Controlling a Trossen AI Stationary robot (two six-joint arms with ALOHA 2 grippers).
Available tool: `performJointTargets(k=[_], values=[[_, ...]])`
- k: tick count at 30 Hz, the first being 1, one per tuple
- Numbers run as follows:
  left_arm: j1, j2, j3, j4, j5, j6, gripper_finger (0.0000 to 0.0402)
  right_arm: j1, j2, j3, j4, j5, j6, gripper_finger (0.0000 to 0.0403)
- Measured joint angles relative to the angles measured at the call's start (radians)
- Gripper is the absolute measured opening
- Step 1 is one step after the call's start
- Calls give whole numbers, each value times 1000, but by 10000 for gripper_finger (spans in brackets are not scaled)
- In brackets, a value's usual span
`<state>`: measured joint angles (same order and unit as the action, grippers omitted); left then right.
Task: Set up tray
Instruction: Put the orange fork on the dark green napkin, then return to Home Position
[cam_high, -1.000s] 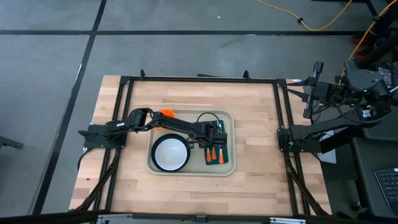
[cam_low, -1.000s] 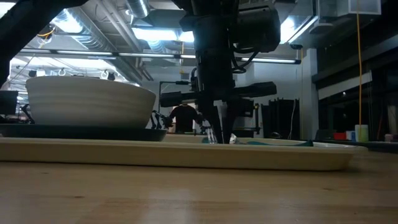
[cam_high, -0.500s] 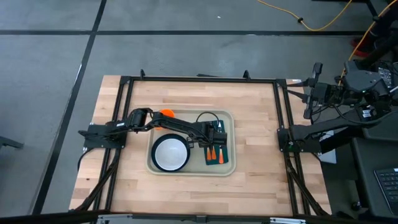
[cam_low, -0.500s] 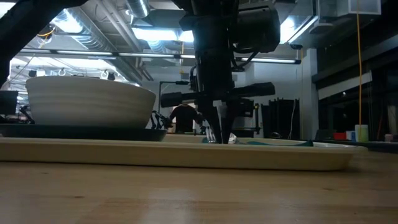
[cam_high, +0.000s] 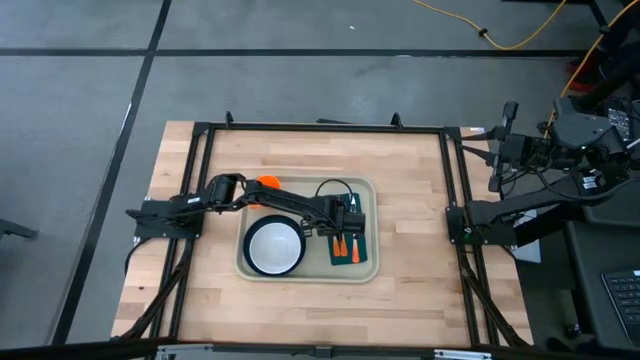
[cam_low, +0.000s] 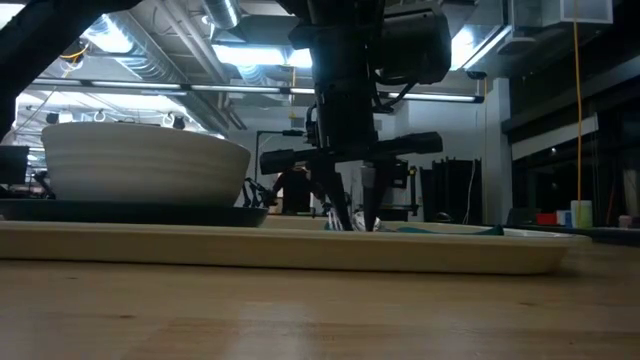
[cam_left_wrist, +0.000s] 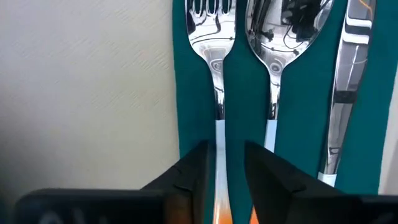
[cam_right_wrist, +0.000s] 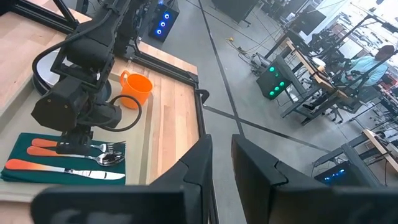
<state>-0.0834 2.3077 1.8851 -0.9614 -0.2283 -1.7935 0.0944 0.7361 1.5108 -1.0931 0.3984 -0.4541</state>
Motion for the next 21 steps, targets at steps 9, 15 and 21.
performJointTargets(k=[9,15,21], values=[[0,-4,48,1,3,50,141,0,0,0,0,0,0,67],[0,-4,132,0,25,56,150,0,0,0,0,0,5,67],[22,-68,261,-6,112,289,146,0,0,0,0,110,42,67]])
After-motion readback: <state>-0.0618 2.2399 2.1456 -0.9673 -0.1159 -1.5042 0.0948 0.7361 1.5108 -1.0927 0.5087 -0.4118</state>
